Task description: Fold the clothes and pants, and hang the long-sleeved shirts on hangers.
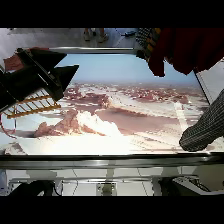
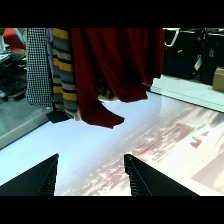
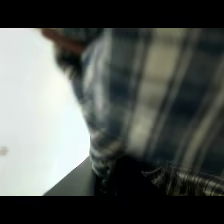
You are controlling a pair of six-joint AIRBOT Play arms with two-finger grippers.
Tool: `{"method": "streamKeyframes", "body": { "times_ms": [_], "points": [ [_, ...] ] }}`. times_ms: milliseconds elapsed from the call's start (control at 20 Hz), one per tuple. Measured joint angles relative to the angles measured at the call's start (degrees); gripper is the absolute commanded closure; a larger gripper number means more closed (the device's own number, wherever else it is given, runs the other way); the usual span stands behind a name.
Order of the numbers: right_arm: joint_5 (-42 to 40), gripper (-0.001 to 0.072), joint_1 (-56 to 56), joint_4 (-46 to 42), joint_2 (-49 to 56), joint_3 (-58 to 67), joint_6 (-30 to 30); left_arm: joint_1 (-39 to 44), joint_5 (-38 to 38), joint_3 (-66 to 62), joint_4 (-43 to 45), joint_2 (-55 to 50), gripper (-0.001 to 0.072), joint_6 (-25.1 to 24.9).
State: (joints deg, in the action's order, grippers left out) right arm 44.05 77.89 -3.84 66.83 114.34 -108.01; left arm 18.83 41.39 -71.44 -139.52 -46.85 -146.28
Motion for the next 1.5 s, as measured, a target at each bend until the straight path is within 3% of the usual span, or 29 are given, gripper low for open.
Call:
{"method": "streamKeyframes", "body": {
  "times_ms": [300,700,750,800,850,900,950,1300,1500],
  "points": [
    [7.69,0.0662,4.28,6.75,4.44,-0.02,-1.31,0.0,0.04,0.0,0.0,0.0,0.0208,0.76],
    [20.35,0.0659,4.94,-0.13,5.99,-0.04,2.95,0.0,0.13,0.0,0.0,0.0,0.0208,0.81],
    [22.4,0.0631,4.94,-1.25,6.03,-0.02,4.33,0.0,0.13,0.0,0.0,0.0,0.0208,0.81],
    [24.63,0.0544,4.94,-2.19,6.05,-0.02,5.31,0.0,0.13,0.0,0.0,0.0,0.0208,0.81],
    [27.82,0.0375,4.94,-3.3,6.05,-0.09,5.81,0.0,0.13,0.0,0.0,0.0,0.0208,0.81],
    [31.17,0.015,4.94,-5.11,6.19,-0.2,7.13,0.0,0.15,0.0,0.0,0.0,0.0208,0.81],
    [32.37,-0.0004,4.92,-6.08,6.34,-0.24,8.33,0.0,0.15,0.0,0.0,0.0,0.0208,0.81],
    [42.88,0.0014,4.98,-6.23,3.69,0.02,14.25,0.0,0.17,0.0,-0.02,0.0,0.0215,0.83],
    [44.48,0.0014,4.98,-3.37,-0.94,0.09,16.59,0.0,0.22,0.0,0.0,0.0,0.0215,0.85]
  ]
}}
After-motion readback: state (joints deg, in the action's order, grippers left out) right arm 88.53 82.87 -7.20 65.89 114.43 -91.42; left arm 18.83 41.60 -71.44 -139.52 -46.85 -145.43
